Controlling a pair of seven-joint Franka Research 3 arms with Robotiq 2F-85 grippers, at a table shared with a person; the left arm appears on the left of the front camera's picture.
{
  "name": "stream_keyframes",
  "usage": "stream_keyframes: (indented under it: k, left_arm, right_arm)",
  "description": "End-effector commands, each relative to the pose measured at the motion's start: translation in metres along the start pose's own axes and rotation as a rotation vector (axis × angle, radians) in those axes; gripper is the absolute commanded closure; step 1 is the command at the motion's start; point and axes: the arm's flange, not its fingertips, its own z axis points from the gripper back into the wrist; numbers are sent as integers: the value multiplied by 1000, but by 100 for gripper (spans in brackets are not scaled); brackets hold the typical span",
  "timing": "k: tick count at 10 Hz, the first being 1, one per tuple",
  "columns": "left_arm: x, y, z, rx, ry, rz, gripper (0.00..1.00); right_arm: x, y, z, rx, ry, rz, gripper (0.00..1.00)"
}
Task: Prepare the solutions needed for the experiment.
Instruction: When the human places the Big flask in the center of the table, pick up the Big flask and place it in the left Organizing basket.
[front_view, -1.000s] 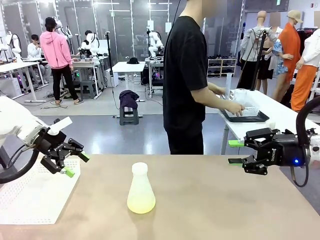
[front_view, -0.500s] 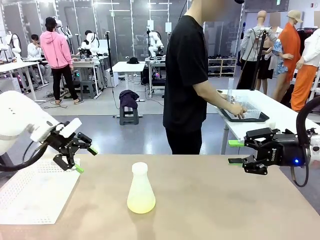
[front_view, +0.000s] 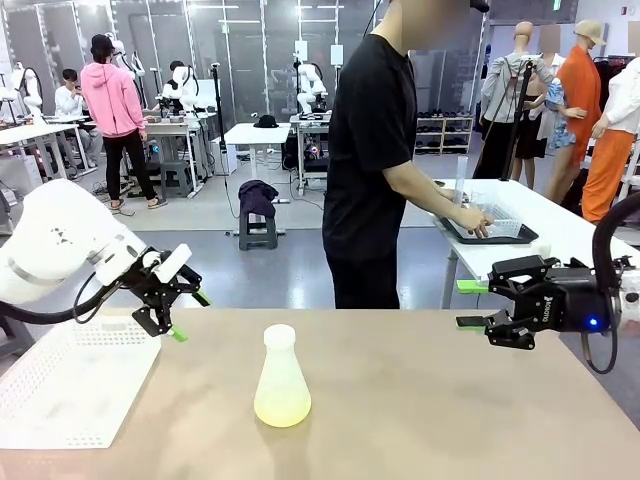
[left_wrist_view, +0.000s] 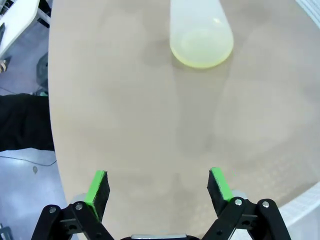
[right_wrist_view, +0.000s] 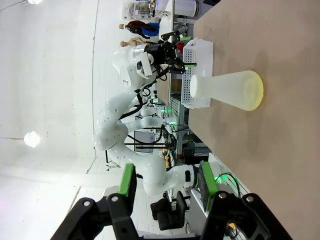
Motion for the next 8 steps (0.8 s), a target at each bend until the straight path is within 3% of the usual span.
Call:
stream_keyframes:
  k: [1,3,6,7,8]
  left_arm:
    - [-6,36,-11,-46,-98,9,0]
    - [-9,54,-28,-79,-173,-13,0]
    - [2,55,-45,-219,-181,-74,0]
    - [-5,43,-43,-98,-193,-30,0]
    - [-5,43,-43,-98,-193,-30,0]
  right_arm:
    - [0,1,-1,4,-2,6,36]
    - [0,1,-1,4,-2,6,36]
    - [0,1,-1,4,-2,6,36]
    - [0,1,-1,4,-2,6,36]
    - [0,1,-1,4,-2,6,36]
